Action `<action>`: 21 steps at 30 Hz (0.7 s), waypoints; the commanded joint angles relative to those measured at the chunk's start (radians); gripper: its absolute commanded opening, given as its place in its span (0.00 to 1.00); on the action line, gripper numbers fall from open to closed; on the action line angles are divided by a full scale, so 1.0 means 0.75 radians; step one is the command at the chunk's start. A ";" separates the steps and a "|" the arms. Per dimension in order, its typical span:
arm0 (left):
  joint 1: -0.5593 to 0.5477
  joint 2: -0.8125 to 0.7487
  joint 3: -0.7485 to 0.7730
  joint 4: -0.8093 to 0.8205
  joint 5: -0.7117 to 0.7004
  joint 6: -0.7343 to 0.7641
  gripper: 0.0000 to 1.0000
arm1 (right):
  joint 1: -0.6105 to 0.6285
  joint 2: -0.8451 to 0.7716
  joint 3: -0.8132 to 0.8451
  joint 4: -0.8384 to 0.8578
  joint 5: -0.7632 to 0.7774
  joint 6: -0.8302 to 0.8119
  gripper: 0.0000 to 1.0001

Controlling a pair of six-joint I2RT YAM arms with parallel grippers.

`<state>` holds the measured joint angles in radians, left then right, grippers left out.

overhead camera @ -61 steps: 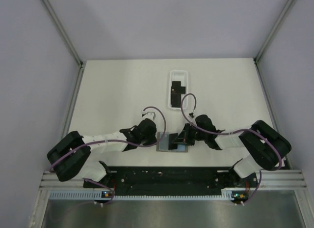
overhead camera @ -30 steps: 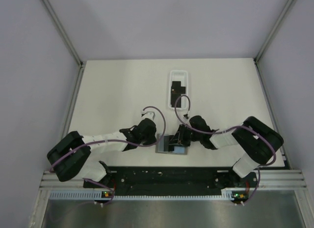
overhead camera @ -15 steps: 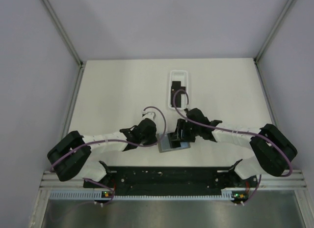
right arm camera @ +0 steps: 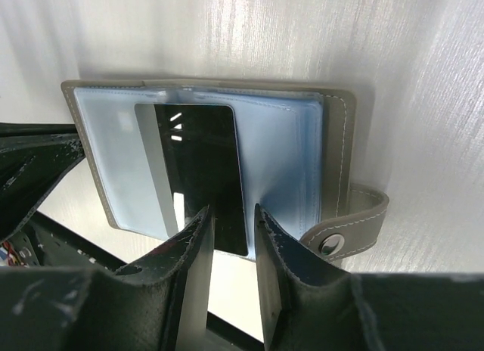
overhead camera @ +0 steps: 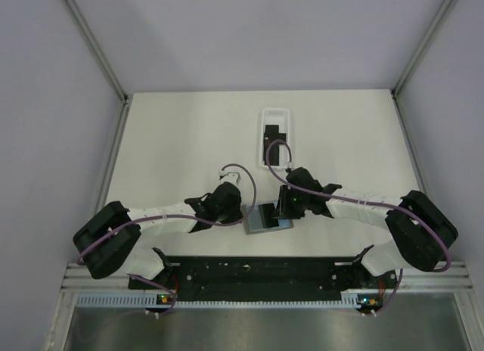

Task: Put the credit cards into the card holder
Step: Insert the credit card into the card holder.

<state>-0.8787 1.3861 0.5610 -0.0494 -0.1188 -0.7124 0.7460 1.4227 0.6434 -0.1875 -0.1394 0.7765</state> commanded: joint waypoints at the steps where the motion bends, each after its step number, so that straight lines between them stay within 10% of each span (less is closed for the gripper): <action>1: -0.004 0.042 0.007 -0.028 0.013 0.005 0.00 | 0.014 0.042 0.042 0.017 0.022 -0.035 0.28; 21: -0.004 0.068 0.013 -0.012 0.036 0.005 0.00 | 0.114 0.155 0.069 0.238 -0.125 0.008 0.21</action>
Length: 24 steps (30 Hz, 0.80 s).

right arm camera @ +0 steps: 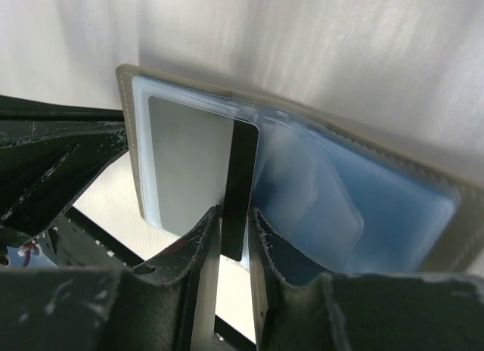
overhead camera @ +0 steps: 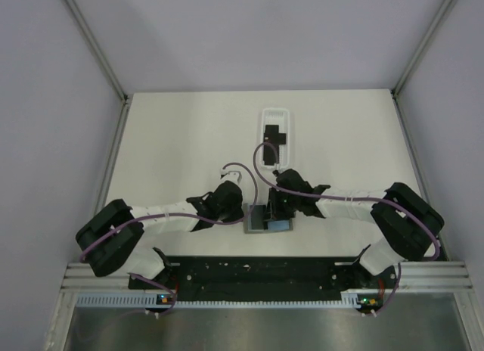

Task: Put the credit cards into the card holder
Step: Insert the credit card into the card holder, then close the card holder at the center of the board.

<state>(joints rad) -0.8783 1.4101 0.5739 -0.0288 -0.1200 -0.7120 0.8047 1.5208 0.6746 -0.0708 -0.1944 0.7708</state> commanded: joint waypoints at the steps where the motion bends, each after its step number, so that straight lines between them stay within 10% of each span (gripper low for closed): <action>1: -0.005 0.034 -0.006 -0.037 0.037 0.004 0.00 | 0.038 0.022 0.021 0.117 -0.064 0.019 0.20; 12: -0.005 0.024 -0.019 -0.031 0.039 -0.002 0.00 | 0.038 0.007 -0.026 0.336 -0.181 0.022 0.16; 24: -0.005 0.008 -0.035 -0.029 0.039 -0.006 0.00 | 0.036 -0.357 0.162 -0.308 0.287 -0.187 0.59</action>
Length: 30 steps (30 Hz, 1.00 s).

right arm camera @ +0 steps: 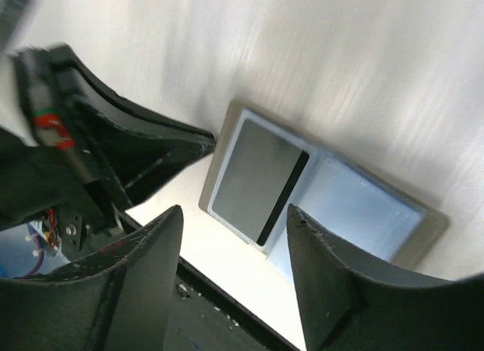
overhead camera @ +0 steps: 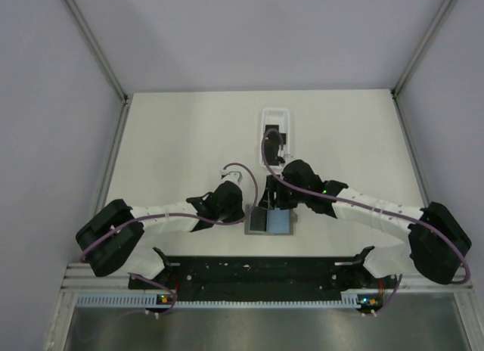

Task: Put the credit cards into the card holder
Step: Close the card holder at the center of the board.

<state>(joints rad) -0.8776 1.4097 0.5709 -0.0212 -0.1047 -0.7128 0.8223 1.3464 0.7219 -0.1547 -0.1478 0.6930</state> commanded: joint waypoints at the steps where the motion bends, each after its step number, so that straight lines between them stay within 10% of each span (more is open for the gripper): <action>1: -0.006 0.006 -0.031 -0.037 0.021 -0.003 0.00 | 0.014 -0.136 0.109 -0.245 0.266 -0.085 0.62; 17: -0.006 0.018 -0.017 -0.039 0.027 -0.001 0.00 | 0.065 0.060 0.224 -0.714 0.614 0.031 0.67; 30: -0.006 0.022 -0.009 -0.045 0.025 0.001 0.00 | 0.067 0.068 0.236 -0.792 0.661 0.070 0.06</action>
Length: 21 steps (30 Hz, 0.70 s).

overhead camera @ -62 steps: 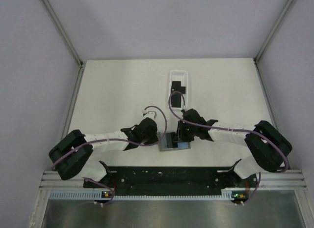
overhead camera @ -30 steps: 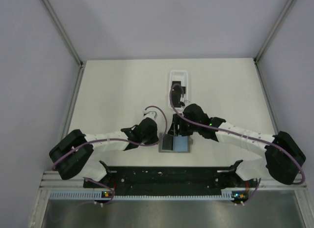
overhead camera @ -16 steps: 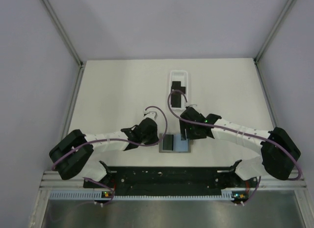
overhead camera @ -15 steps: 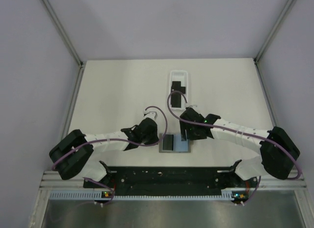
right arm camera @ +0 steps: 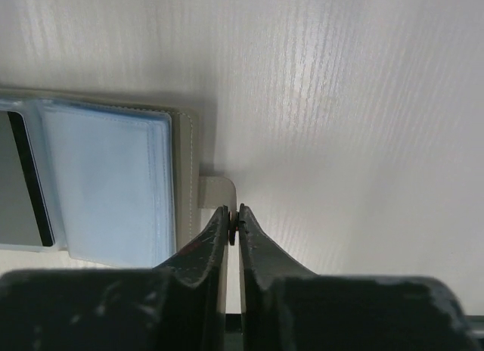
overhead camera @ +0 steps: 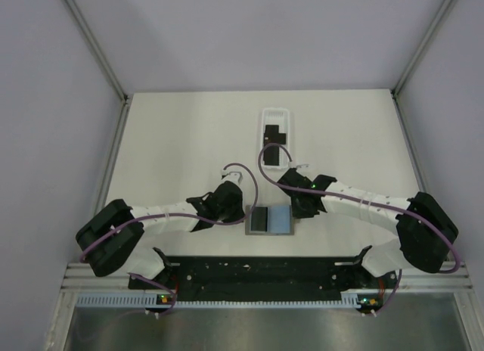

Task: Put the credit cards into the card holder
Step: Close the card holder at the center of the board.

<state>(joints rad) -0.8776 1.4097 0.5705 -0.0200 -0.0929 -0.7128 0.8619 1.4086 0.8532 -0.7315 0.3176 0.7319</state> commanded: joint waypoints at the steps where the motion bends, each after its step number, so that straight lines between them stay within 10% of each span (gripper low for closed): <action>1: -0.006 0.025 -0.008 -0.045 0.009 0.001 0.00 | 0.015 -0.021 0.063 -0.019 0.039 0.016 0.00; 9: -0.006 0.031 -0.020 -0.031 0.017 -0.005 0.00 | 0.059 -0.201 0.090 0.134 -0.075 -0.053 0.00; 21: -0.006 0.031 -0.053 0.014 0.048 -0.031 0.00 | 0.102 -0.126 -0.195 1.161 -0.771 0.104 0.00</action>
<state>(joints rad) -0.8776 1.4101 0.5610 0.0013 -0.0742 -0.7238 0.9020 1.2366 0.7448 -0.1684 -0.0925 0.7578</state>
